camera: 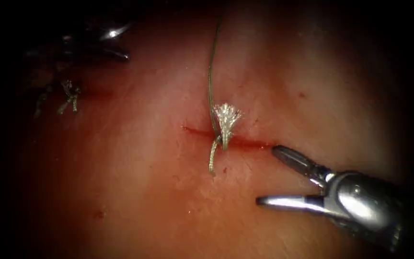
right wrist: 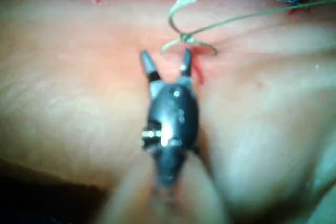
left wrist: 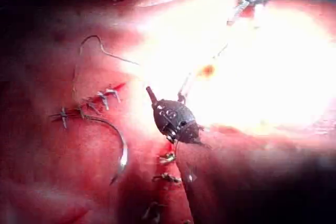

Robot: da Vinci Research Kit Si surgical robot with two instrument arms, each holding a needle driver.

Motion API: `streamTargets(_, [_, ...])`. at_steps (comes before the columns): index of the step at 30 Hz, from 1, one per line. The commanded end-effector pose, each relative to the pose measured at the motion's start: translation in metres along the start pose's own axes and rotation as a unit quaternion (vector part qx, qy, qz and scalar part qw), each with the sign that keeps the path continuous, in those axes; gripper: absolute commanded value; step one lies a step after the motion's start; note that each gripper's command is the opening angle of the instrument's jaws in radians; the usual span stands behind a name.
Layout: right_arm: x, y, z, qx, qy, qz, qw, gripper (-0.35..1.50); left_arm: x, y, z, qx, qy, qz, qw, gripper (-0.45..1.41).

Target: Wound Closure

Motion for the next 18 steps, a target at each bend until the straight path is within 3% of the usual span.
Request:
streamTargets(1, [-0.0005,-0.0001,0.0012,0.001,0.001,-0.001,1.0,1.4,-0.0007,0.0004,0.0005,-0.006,0.001,0.004,1.0,0.93])
streamTargets(3, [-0.0006,-0.0002,0.0014,0.001,0.001,-0.001,1.0,1.4,-0.0012,0.0018,0.0006,-0.012,-0.001,0.002,1.0,0.84])
streamTargets(8, [-0.0003,-0.0001,0.0015,-0.001,0.001,-0.003,1.0,1.4,-0.0013,0.0023,0.0022,-0.013,-0.002,-0.018,1.0,0.84])
streamTargets(15, [-0.0004,-0.0002,0.0016,-0.001,0.001,-0.003,1.0,1.4,-0.0045,-0.0005,0.0042,-0.001,-0.034,-0.128,0.991,0.71])
streamTargets(18, [-0.0005,-0.0004,0.0017,-0.001,0.001,-0.004,1.0,1.4,-0.0076,-0.0035,0.0055,0.032,-0.054,-0.222,0.973,0.67])
